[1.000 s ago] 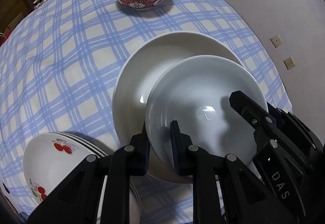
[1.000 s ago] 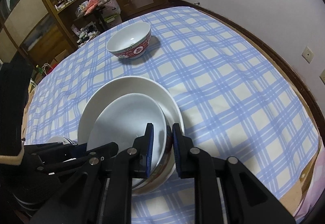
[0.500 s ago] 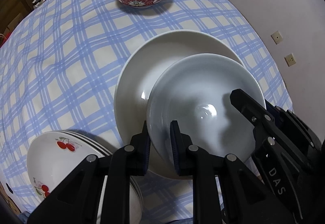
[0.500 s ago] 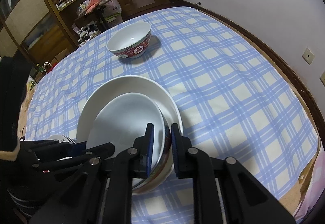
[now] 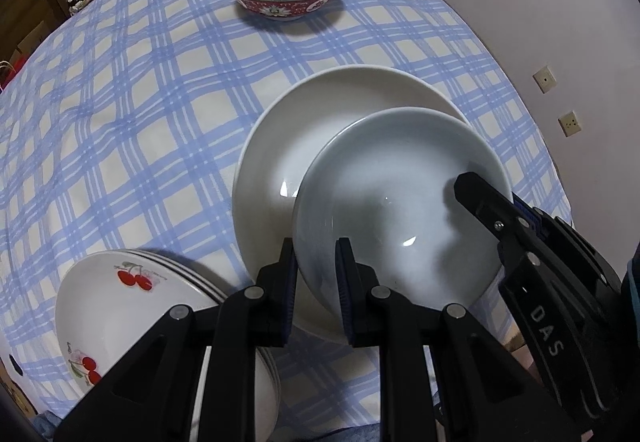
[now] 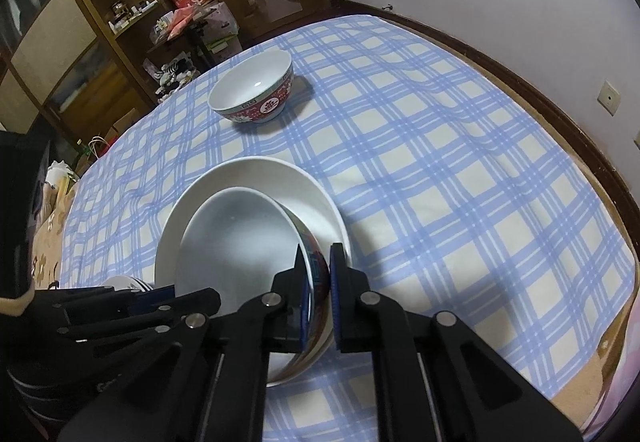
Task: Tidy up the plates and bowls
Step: 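Lower the held white bowl into the other white bowl with both grippers, then open both grippers and lift them off the nested bowls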
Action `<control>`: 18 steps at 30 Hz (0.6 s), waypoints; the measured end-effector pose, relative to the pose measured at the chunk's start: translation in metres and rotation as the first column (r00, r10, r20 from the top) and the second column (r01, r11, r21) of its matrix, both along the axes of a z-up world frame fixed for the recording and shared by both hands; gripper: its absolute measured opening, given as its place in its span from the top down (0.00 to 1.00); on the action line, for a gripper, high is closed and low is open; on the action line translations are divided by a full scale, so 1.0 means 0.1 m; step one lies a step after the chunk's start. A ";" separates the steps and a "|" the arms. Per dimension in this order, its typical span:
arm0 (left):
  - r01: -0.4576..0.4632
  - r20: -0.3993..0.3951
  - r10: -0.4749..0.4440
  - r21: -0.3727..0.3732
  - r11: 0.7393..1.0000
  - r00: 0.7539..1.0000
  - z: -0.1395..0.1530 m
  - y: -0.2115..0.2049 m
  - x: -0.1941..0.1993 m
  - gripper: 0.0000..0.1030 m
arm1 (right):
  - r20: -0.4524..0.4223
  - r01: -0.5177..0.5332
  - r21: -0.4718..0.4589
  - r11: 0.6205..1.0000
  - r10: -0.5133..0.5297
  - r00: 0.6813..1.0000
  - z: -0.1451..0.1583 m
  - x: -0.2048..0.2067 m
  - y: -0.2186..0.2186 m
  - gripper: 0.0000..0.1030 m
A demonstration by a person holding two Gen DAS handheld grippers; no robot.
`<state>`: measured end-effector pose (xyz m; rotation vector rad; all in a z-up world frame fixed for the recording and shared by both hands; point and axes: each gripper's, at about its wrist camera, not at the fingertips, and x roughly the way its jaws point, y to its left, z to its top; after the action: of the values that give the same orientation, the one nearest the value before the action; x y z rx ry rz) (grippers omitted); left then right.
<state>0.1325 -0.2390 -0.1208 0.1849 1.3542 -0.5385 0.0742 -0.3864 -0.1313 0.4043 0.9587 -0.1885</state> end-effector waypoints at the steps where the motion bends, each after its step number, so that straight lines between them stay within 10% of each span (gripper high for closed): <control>1: 0.000 0.003 0.000 0.002 1.000 1.000 0.01 0.01 -0.01 0.82 | 0.001 -0.001 0.001 1.000 0.001 1.000 0.00 0.00 0.00 0.90; 18: -0.060 0.025 0.061 -0.053 0.997 0.998 0.19 0.17 -0.03 0.75 | 0.036 -0.008 0.008 1.000 0.008 0.999 0.08 -0.05 -0.01 0.86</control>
<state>0.1293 -0.2219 -0.1013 0.1082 1.3143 -0.5180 0.0692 -0.3877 -0.1229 0.4103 0.9258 -0.1693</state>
